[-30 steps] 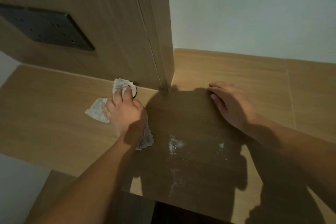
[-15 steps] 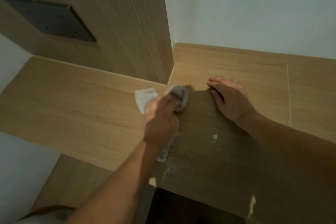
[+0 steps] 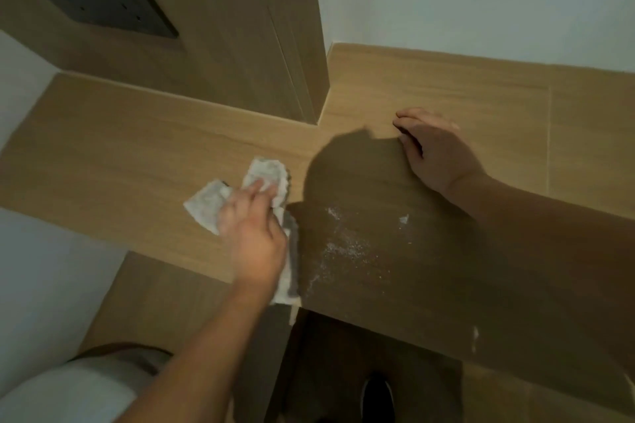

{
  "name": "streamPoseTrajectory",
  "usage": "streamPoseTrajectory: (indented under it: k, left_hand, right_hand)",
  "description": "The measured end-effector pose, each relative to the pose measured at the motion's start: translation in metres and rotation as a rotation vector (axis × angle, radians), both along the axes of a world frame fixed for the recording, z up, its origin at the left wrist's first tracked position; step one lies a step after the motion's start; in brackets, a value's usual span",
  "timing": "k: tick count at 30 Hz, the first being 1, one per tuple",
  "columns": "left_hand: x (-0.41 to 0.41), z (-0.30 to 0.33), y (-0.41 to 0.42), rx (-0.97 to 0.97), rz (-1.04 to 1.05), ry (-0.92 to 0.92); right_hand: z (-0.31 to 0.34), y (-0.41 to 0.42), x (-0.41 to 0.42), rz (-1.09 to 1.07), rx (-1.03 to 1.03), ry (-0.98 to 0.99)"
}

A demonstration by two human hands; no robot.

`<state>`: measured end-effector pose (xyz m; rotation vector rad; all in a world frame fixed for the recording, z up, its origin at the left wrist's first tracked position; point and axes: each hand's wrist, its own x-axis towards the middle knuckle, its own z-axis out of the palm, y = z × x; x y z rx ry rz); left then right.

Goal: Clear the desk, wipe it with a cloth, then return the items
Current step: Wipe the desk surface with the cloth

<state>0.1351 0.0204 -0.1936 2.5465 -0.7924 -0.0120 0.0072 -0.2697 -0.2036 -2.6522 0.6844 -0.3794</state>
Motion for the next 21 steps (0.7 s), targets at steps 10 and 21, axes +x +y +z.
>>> streamPoseTrajectory:
  k: [10, 21]
  left_hand:
    - [-0.084, 0.017, -0.038, -0.077, -0.309, 0.088]
    - [-0.003, -0.006, -0.052, 0.015, 0.036, 0.09]
  right_hand:
    - [0.002, 0.002, 0.0, -0.01, -0.021, -0.029]
    - [-0.001, 0.0, -0.001, 0.006, -0.017, -0.002]
